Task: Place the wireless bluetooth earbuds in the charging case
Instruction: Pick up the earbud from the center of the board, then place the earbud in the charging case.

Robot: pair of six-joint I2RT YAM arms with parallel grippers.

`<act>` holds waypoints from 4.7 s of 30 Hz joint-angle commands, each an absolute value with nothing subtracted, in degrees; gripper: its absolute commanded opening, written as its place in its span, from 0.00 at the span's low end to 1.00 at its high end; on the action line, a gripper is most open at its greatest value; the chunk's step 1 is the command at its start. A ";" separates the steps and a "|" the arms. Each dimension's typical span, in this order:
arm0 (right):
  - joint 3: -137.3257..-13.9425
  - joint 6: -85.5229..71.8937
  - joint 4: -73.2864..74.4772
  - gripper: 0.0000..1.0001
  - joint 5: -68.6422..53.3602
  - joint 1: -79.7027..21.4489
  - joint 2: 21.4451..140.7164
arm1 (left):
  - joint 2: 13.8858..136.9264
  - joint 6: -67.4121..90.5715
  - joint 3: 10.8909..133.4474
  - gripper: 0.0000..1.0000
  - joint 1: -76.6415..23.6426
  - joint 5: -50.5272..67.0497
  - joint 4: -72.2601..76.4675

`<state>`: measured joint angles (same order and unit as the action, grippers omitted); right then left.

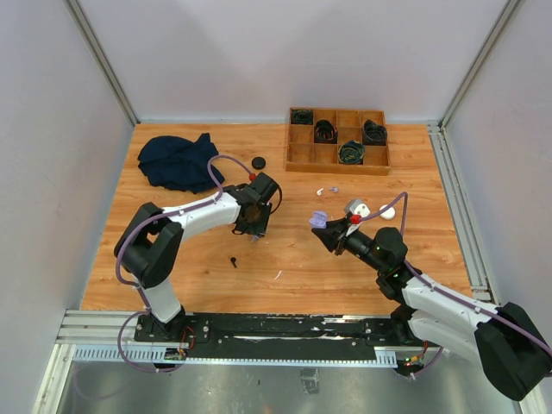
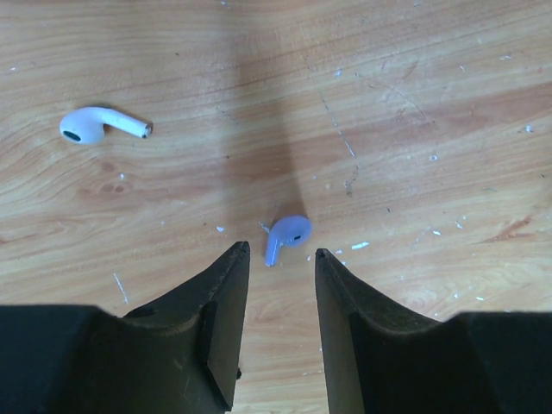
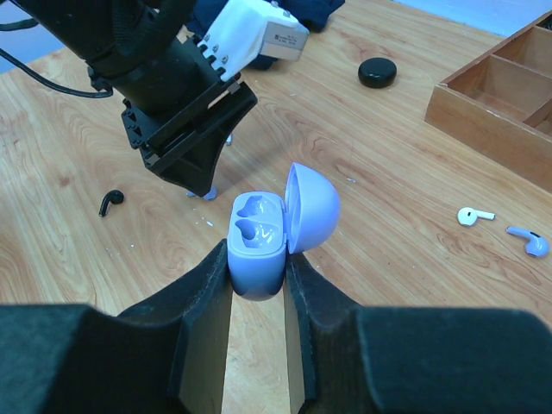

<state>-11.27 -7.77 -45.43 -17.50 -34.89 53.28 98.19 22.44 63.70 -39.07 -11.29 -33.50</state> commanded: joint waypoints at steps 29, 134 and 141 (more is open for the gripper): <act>-10.59 -7.65 -46.23 0.02 -16.31 -35.94 52.02 | 103.47 19.24 66.91 0.29 -37.18 -6.33 -36.15; -16.79 -3.09 -67.61 0.01 -25.27 -38.65 56.96 | 62.01 15.62 43.40 0.47 -54.71 -5.64 19.28; -16.74 -3.08 -67.68 0.02 -24.95 -38.66 56.59 | 60.16 17.19 44.50 0.53 -54.75 -9.51 15.94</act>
